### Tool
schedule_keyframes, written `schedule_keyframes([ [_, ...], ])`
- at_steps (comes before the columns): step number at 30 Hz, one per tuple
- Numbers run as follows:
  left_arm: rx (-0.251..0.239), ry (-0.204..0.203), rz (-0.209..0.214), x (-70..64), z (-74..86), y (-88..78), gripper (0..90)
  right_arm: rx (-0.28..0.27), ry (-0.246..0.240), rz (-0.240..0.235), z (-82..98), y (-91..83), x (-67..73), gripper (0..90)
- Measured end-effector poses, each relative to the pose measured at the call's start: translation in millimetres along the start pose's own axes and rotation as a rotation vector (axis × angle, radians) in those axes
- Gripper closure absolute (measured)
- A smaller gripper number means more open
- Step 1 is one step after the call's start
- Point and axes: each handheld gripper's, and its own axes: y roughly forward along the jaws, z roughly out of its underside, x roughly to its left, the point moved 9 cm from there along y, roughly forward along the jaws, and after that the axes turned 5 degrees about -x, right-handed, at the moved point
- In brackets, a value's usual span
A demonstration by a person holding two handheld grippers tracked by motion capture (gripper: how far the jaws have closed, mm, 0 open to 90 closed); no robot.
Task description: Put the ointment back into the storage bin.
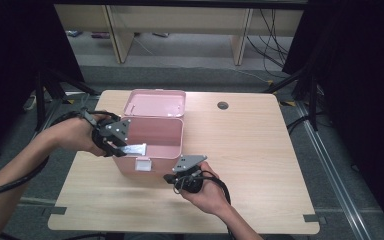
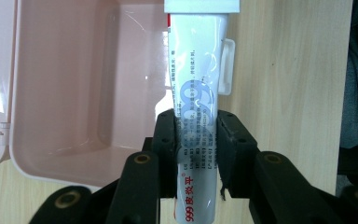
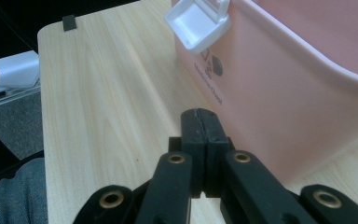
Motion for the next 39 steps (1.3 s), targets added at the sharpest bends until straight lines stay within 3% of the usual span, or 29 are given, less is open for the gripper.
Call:
schedule_keyframes([
  [4,0.006,0.01,-0.008,4.7,-1.0,0.5,70.6,-0.004,-0.001,-0.004,-0.6,0.5,1.1,90.0],
  [7,0.012,-0.007,0.002,7.5,-0.2,3.9,70.6,-0.011,-0.003,-0.006,-2.6,0.5,1.7,90.0],
  [9,0.014,0.004,-0.003,11.1,-0.4,6.3,70.6,-0.022,-0.031,-0.006,-4.8,1.3,0.5,90.0],
  [10,0.016,-0.003,0.002,11.2,-0.1,7.3,70.6,-0.018,-0.008,-0.007,-4.8,1.2,2.1,90.0],
  [14,0.013,-0.003,-0.001,15.4,-1.4,10.7,70.6,-0.023,-0.009,-0.011,-6.5,2.9,3.1,90.0],
  [16,0.018,-0.006,0.003,17.5,-2.3,13.5,70.6,-0.043,-0.04,-0.006,-8.7,6.1,1.3,90.0],
  [23,0.02,0.003,0.002,27.3,-9.6,24.1,70.6,-0.031,-0.012,-0.026,-9.0,8.8,7.9,90.0],
  [26,0.023,0.006,0.009,29.2,-13.2,28.4,70.6,-0.064,-0.035,-0.024,-15.3,10.0,8.0,90.0],
  [36,0.034,0.002,0.022,39.4,-16.1,40.8,70.5,-0.067,-0.045,-0.028,-26.8,12.4,9.8,90.0],
  [37,0.033,-0.002,0.022,40.3,-15.6,41.9,70.5,-0.07,-0.071,-0.026,-28.8,12.7,8.5,90.0],
  [39,0.029,-0.011,0.024,42.2,-14.7,44.8,70.5,-0.08,-0.057,-0.028,-31.2,15.2,10.1,90.0],
])
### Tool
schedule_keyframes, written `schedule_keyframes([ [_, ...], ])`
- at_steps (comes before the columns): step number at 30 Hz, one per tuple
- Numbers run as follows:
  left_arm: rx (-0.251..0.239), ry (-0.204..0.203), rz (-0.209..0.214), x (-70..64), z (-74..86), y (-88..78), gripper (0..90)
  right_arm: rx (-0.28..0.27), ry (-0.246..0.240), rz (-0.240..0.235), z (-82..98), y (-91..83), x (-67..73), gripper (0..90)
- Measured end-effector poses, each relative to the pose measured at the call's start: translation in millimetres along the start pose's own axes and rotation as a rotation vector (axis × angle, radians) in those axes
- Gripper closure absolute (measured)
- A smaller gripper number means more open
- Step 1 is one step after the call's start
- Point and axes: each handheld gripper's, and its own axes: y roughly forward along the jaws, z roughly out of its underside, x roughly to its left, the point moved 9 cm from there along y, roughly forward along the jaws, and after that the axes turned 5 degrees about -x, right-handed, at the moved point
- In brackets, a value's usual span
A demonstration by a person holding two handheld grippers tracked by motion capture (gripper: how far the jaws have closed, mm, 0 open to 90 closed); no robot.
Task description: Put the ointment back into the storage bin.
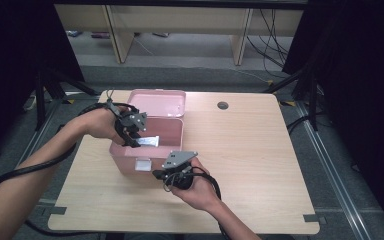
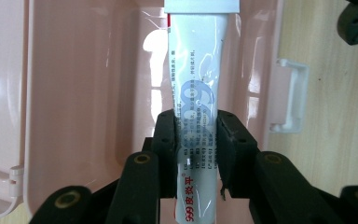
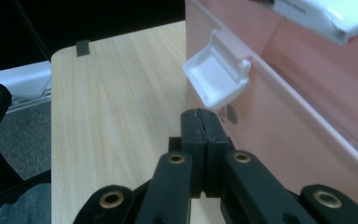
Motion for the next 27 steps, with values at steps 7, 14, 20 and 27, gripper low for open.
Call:
schedule_keyframes([
  [7,0.008,-0.009,0.007,3.1,2.0,8.3,70.5,-0.002,-0.008,-0.01,-4.0,5.3,2.8,90.0],
  [14,0.02,-0.002,0.012,4.1,2.0,16.5,70.5,-0.015,-0.008,-0.005,-7.6,9.9,2.9,90.0],
  [20,0.027,-0.004,0.022,3.5,3.2,23.0,70.5,-0.005,-0.016,-0.007,-9.4,9.7,2.8,90.0],
  [27,0.043,-0.008,0.032,2.9,5.9,29.3,70.5,-0.009,-0.043,-0.003,-11.2,12.2,2.1,90.0],
])
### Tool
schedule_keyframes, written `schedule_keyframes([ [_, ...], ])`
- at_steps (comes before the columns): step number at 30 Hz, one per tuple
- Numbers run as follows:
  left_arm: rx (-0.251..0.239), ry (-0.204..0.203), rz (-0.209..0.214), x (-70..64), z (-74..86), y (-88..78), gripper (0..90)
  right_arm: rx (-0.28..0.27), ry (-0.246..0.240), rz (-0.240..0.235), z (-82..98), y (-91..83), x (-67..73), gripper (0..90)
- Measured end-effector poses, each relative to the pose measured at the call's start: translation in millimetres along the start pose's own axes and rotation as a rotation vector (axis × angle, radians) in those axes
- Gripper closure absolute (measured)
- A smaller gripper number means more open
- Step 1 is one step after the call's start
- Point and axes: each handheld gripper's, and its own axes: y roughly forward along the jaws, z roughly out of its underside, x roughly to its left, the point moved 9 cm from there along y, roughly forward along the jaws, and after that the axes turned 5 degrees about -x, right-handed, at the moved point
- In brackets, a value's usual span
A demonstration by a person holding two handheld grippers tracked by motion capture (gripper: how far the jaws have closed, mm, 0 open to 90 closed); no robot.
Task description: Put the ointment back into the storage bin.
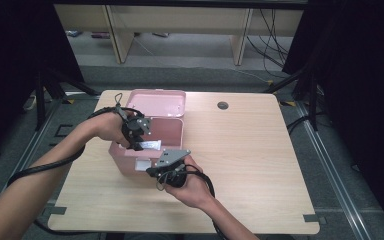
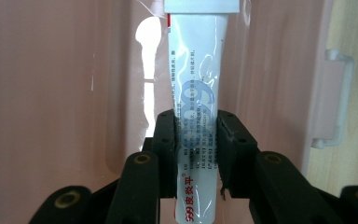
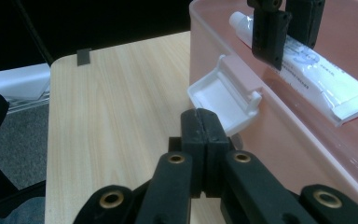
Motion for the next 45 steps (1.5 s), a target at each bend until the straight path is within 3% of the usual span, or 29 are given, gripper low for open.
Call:
schedule_keyframes([
  [2,0.004,0.003,-0.001,0.5,0.7,2.2,70.5,0.003,0.022,-0.001,0.1,0.1,1.4,90.0],
  [3,0.004,0.003,-0.001,0.5,0.7,2.2,70.5,-0.002,0.002,0.003,-0.5,0.4,-0.3,90.0],
  [7,0.001,-0.004,0.001,0.5,2.6,5.9,70.5,0.0,0.001,0.004,-0.2,0.8,-0.7,90.0],
  [9,0.008,-0.002,0.005,0.9,3.8,7.6,70.5,0.005,0.023,0.0,0.2,1.3,1.0,90.0],
  [17,0.017,-0.012,0.01,2.3,5.5,11.9,70.5,-0.007,0.0,0.001,-2.6,2.5,-0.1,90.0],
  [19,0.02,-0.011,0.012,2.5,5.8,12.8,70.5,-0.003,0.022,-0.002,-2.2,2.2,1.7,90.0],
  [21,0.026,-0.01,0.012,2.6,6.3,15.2,70.5,-0.006,0.001,-0.002,-2.8,2.7,0.9,90.0],
  [22,0.031,-0.012,0.017,1.9,6.6,16.2,70.5,-0.001,0.022,-0.001,-2.0,2.7,2.2,90.0],
  [30,0.035,-0.016,0.02,2.1,9.7,21.1,70.5,-0.013,0.036,0.005,-3.7,3.0,2.4,90.0],
  [36,0.032,-0.014,0.026,2.0,7.6,24.8,70.5,-0.014,0.019,-0.001,-4.0,3.3,1.3,90.0],
  [38,0.036,-0.015,0.03,1.3,7.8,26.0,70.5,-0.015,0.043,0.003,-3.9,3.0,2.5,90.0],
  [45,0.04,-0.018,0.039,0.1,9.7,30.0,70.5,-0.015,0.003,0.002,-5.2,3.0,-0.8,90.0],
])
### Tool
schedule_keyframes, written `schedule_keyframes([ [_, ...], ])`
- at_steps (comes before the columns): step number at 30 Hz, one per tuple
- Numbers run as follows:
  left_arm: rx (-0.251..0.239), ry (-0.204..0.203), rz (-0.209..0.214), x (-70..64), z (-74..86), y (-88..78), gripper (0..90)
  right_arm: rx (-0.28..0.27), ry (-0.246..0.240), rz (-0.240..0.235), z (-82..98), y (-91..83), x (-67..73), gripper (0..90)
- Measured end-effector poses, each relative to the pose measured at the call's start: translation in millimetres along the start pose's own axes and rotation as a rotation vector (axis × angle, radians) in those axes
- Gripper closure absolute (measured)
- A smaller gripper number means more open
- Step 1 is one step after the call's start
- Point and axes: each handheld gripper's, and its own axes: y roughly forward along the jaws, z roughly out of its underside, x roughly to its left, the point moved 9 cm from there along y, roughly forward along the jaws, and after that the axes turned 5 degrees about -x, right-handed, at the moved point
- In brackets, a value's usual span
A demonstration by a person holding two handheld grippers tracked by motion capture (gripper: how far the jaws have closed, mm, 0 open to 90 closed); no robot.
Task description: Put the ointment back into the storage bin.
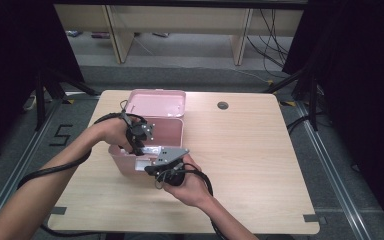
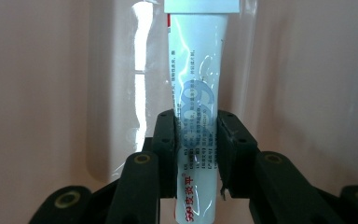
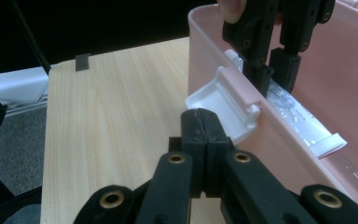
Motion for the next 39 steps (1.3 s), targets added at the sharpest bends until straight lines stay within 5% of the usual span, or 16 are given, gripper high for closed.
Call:
schedule_keyframes([
  [1,0.0,0.0,0.0,0.0,0.0,0.0,70.4,-0.005,0.028,0.007,0.0,1.0,1.9,90.0],
  [14,0.003,-0.015,0.005,3.5,2.6,1.6,70.5,-0.018,-0.013,0.012,-5.9,4.4,-4.6,90.0],
  [16,0.004,-0.014,0.003,4.7,3.4,2.5,70.5,-0.003,0.026,0.008,-4.9,4.5,-2.5,90.0],
  [19,0.008,-0.017,0.012,3.7,4.3,4.3,70.5,-0.025,-0.012,0.018,-7.7,8.0,-5.3,90.0],
  [27,0.009,-0.012,0.017,3.8,4.2,7.7,70.5,-0.016,0.021,0.02,-9.1,12.1,-4.1,90.0],
  [29,0.004,-0.016,0.022,2.9,4.3,9.3,70.4,-0.024,-0.021,0.022,-10.6,13.8,-6.9,90.0],
  [30,0.005,-0.016,0.024,2.8,4.3,9.8,70.4,-0.012,0.012,0.018,-9.2,13.5,-4.6,90.0],
  [39,0.019,-0.017,0.034,2.1,4.7,12.3,70.4,0.012,-0.003,0.029,-3.6,18.5,-8.5,90.0],
])
